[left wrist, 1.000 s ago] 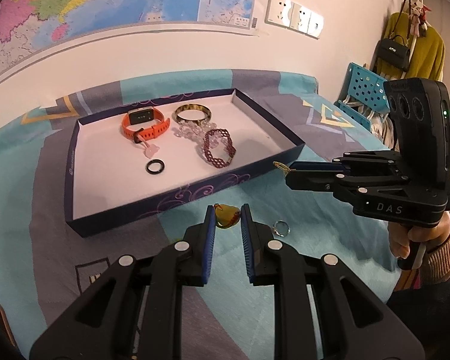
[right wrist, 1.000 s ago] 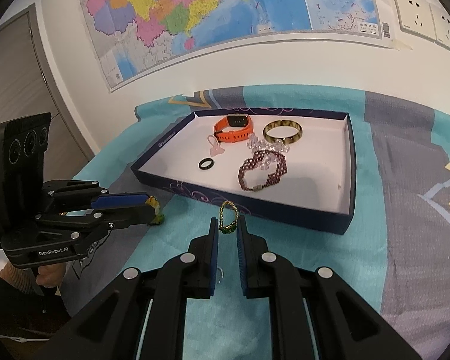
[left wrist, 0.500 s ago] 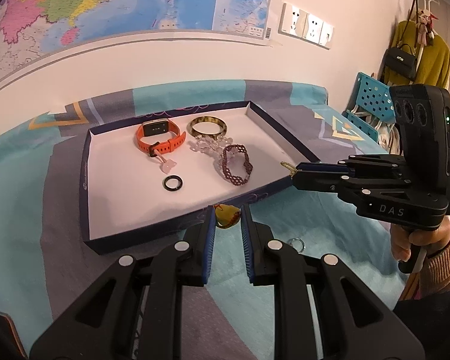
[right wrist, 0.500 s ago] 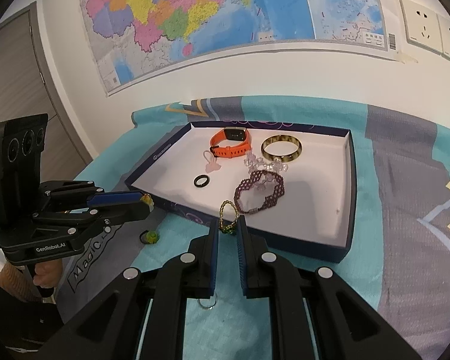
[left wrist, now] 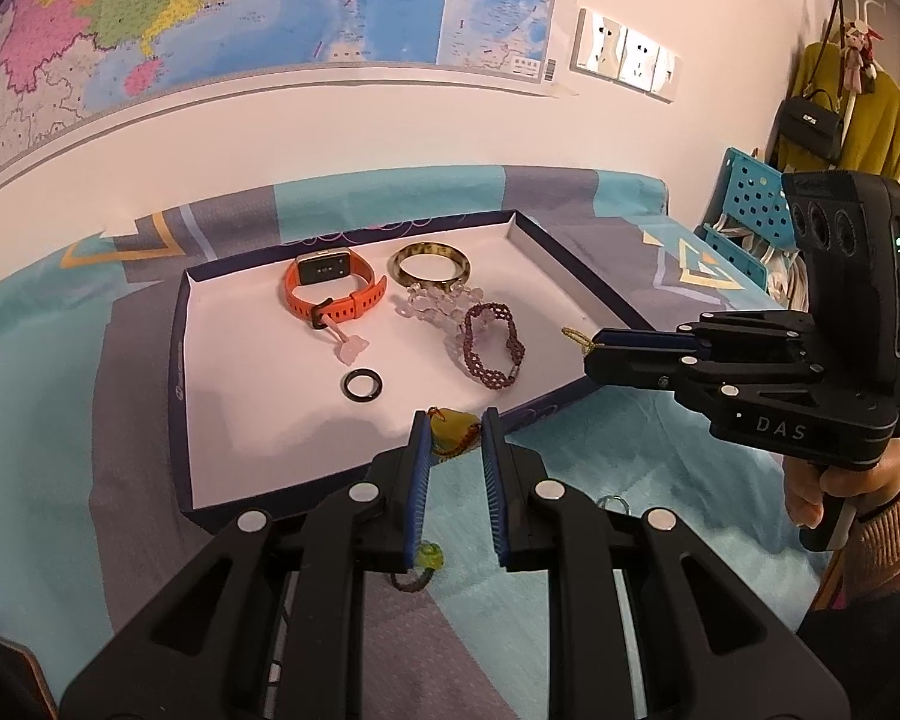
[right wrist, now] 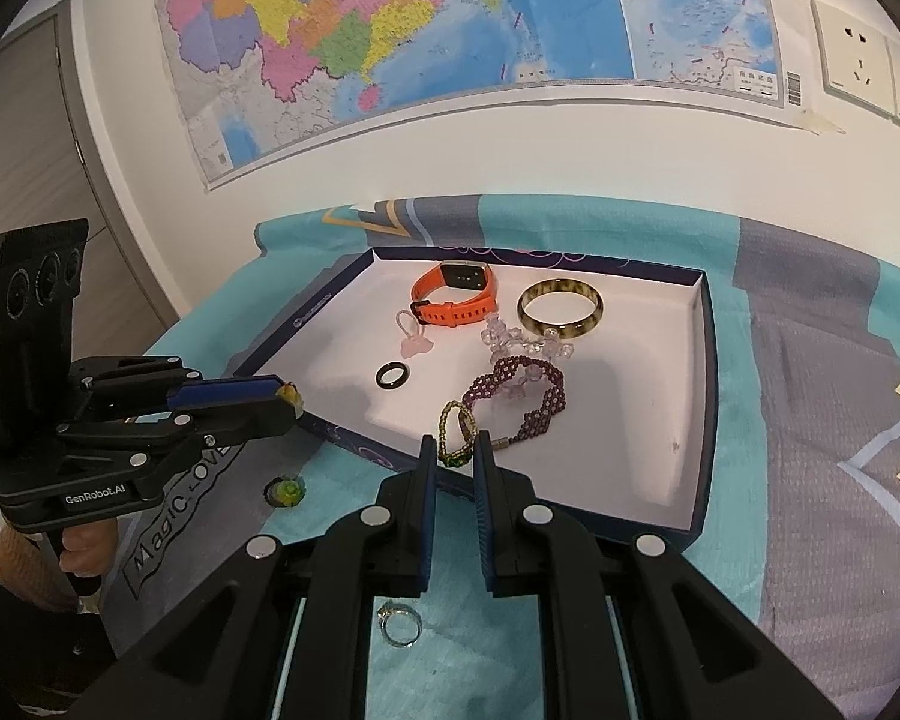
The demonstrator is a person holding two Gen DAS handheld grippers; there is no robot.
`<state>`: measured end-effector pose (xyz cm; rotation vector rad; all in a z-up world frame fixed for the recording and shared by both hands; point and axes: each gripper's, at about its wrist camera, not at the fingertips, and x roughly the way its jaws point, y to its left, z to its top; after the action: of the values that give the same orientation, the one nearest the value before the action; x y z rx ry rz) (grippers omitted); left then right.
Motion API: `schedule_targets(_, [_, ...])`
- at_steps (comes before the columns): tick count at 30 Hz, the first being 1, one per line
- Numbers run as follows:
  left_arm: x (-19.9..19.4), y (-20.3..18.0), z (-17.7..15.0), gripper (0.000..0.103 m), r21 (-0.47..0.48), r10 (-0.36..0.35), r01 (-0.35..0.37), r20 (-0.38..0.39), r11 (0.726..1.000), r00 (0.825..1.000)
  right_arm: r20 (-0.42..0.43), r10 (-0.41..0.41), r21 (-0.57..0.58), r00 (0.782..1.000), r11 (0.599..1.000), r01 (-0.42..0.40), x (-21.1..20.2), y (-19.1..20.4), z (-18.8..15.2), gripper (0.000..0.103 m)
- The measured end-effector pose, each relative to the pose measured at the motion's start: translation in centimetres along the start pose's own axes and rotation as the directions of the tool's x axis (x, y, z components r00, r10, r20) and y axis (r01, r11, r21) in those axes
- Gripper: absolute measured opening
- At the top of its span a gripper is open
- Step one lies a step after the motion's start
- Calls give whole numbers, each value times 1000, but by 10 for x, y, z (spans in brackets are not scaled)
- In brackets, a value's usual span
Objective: Organize jewelry
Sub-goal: 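Carry the gold bracelet with the right gripper while the left gripper carries the amber pendant into the box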
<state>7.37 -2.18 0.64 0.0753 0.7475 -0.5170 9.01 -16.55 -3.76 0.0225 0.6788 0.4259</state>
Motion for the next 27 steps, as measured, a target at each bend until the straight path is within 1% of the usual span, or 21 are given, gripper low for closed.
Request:
schedule_targets(19, [11,8,13,18,21,40,-40,-3,999,999,-16,-27,-22,1000,999,27,18,-3,11,11])
schedule_targets(27, [20,14,15,17,19,50,-49,-19,999,999,-29,-39,-23,999,999,39,28,-6,16,11])
